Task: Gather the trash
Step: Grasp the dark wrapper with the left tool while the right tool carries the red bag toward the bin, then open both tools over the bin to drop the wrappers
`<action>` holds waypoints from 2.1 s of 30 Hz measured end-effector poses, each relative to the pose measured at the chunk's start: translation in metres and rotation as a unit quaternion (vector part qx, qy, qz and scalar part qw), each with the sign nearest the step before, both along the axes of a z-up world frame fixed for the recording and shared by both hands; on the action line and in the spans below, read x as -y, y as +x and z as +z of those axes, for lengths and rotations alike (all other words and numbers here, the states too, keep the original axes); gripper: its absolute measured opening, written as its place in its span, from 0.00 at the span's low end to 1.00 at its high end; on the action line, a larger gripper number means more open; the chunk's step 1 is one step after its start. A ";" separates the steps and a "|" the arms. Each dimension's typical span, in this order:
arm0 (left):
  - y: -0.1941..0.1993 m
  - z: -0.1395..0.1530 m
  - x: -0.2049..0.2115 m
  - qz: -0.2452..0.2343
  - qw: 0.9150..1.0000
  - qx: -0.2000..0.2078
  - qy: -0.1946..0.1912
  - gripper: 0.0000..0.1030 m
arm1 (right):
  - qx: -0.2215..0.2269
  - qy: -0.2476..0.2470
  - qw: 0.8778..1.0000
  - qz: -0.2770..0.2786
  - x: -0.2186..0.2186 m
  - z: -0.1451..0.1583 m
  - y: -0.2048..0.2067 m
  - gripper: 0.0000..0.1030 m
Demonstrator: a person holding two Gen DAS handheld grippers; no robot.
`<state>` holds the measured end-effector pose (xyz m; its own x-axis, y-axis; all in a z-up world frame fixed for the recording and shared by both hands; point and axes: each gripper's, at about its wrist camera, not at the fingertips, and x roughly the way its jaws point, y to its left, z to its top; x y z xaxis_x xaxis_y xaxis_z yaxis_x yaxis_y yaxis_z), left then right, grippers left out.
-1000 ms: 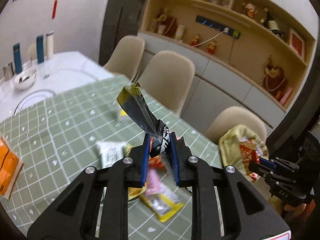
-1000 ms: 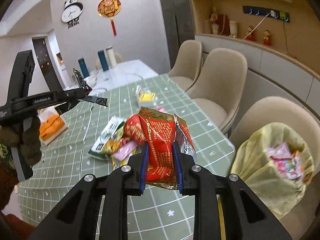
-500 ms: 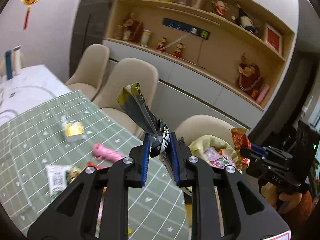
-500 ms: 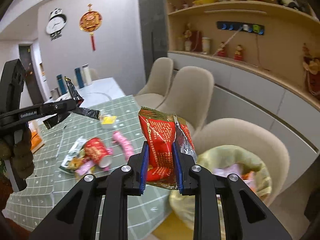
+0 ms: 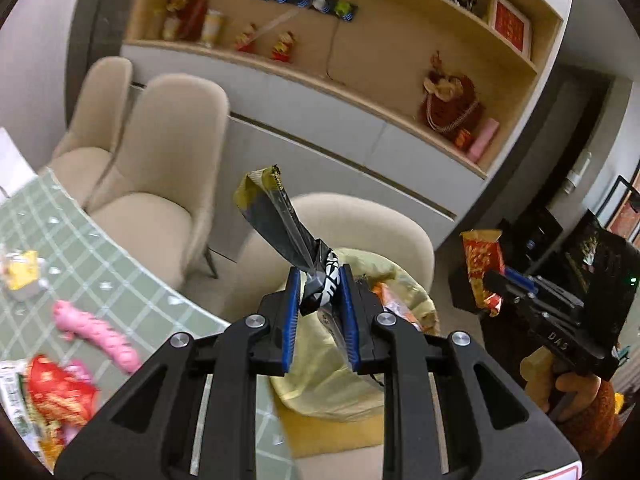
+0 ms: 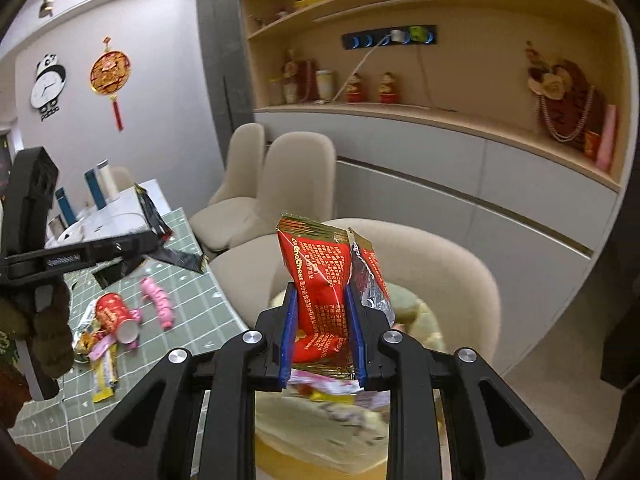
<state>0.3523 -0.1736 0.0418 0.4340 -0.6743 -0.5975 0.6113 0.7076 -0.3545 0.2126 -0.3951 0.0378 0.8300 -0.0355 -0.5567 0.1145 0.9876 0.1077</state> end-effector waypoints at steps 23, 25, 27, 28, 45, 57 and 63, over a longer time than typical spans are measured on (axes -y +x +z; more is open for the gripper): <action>0.022 -0.074 0.116 -0.059 0.992 -0.100 0.042 0.41 | -0.029 0.043 0.997 -0.049 0.067 -0.037 -0.016 0.22; 0.020 -0.066 0.099 -0.034 0.995 -0.082 0.049 0.41 | -0.031 0.057 0.997 -0.038 0.065 -0.039 -0.008 0.22; 0.014 -0.056 0.081 -0.013 0.997 -0.056 0.060 0.42 | -0.035 0.067 0.997 -0.022 0.060 -0.044 0.003 0.23; 0.012 -0.051 0.072 -0.004 0.997 -0.042 0.066 0.42 | -0.039 0.069 0.997 -0.011 0.056 -0.046 0.011 0.23; -0.027 -0.031 -0.099 0.187 0.978 -0.023 0.087 0.47 | -0.144 0.026 0.988 0.056 -0.003 -0.107 0.099 0.24; -0.065 -0.048 -0.197 0.260 0.960 -0.062 0.087 0.47 | -0.119 0.030 0.992 0.020 -0.021 -0.097 0.060 0.46; -0.076 -0.052 -0.236 0.270 0.957 -0.060 0.084 0.47 | -0.091 0.031 0.995 0.015 -0.051 -0.074 0.027 0.46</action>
<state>0.2761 0.0621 -0.0103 0.6133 -0.2614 -0.7453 0.1022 0.9620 -0.2533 0.2401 -0.3443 -0.0363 0.7160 0.0270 -0.6976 0.1081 0.9829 0.1490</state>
